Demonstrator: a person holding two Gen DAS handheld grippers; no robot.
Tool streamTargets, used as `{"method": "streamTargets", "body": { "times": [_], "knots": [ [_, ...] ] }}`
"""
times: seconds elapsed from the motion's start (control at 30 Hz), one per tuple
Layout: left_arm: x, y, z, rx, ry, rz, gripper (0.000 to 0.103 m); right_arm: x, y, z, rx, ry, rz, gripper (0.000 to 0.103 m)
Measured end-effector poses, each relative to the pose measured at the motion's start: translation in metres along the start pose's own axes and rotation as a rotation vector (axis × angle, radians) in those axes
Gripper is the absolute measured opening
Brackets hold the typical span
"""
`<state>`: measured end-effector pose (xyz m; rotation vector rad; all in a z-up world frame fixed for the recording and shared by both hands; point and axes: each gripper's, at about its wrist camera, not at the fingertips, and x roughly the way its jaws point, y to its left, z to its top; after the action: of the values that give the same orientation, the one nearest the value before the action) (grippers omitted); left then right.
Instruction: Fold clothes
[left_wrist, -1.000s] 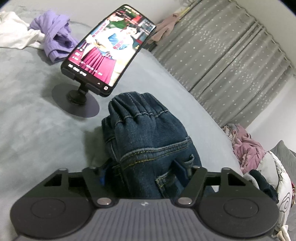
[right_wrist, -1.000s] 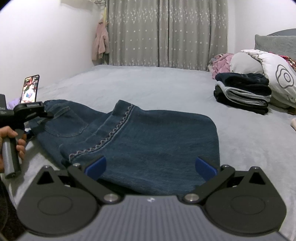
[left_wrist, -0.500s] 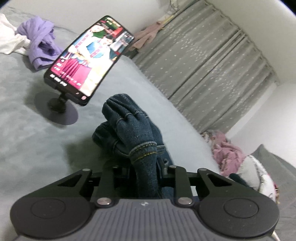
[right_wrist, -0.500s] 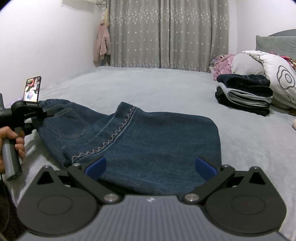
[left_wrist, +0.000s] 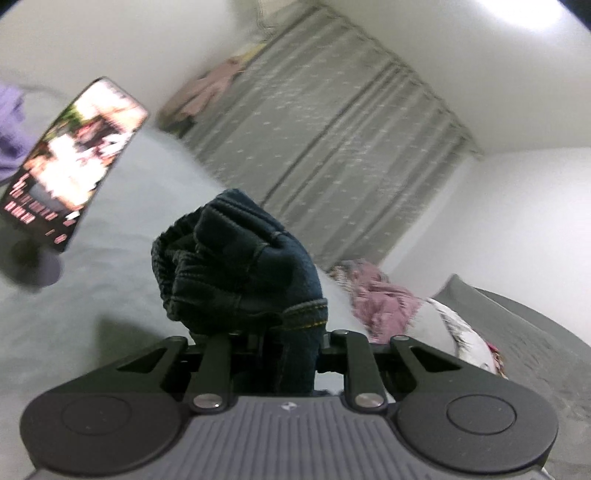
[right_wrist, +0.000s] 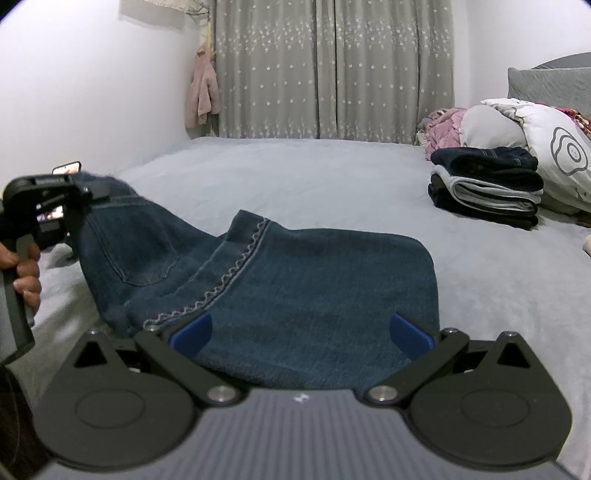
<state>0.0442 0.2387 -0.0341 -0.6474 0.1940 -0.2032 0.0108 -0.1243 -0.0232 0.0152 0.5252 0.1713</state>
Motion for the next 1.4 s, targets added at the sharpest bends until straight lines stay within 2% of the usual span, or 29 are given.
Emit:
{"method": "streamTargets", "body": {
  "times": [0.23,0.4,0.6,0.77,0.97,1.07,1.13,1.23,1.4],
  "knots": [
    [-0.002,-0.055,-0.012,0.141,0.035,-0.141,0.021,0.015,-0.026,0.003,0.18,0.062,0.109,0.102],
    [-0.002,-0.094,-0.039,0.3,0.083,-0.24,0.021,0.026,-0.042,-0.007,0.304,0.114,0.141,0.102],
    [0.004,-0.129,-0.077,0.498,0.185,-0.322,0.021,0.017,-0.06,-0.008,0.389,0.087,0.145,0.102],
    [0.017,-0.147,-0.114,0.701,0.322,-0.351,0.023,0.01,-0.091,-0.008,0.516,0.059,0.115,0.103],
    [0.042,-0.156,-0.166,0.955,0.506,-0.343,0.033,0.01,-0.121,-0.015,0.693,0.052,0.133,0.103],
    [0.035,-0.163,-0.183,1.039,0.497,-0.35,0.04,0.011,-0.129,-0.016,0.74,0.053,0.146,0.103],
    [0.03,-0.167,-0.176,1.009,0.502,-0.388,0.048,0.01,-0.129,-0.014,0.735,0.049,0.145,0.103],
    [0.018,-0.169,-0.155,0.945,0.475,-0.468,0.051,0.012,-0.129,-0.006,0.717,0.038,0.149,0.103],
    [0.027,-0.164,-0.118,0.819,0.443,-0.433,0.052,0.029,-0.132,0.016,0.691,0.02,0.208,0.103]
  ]
}}
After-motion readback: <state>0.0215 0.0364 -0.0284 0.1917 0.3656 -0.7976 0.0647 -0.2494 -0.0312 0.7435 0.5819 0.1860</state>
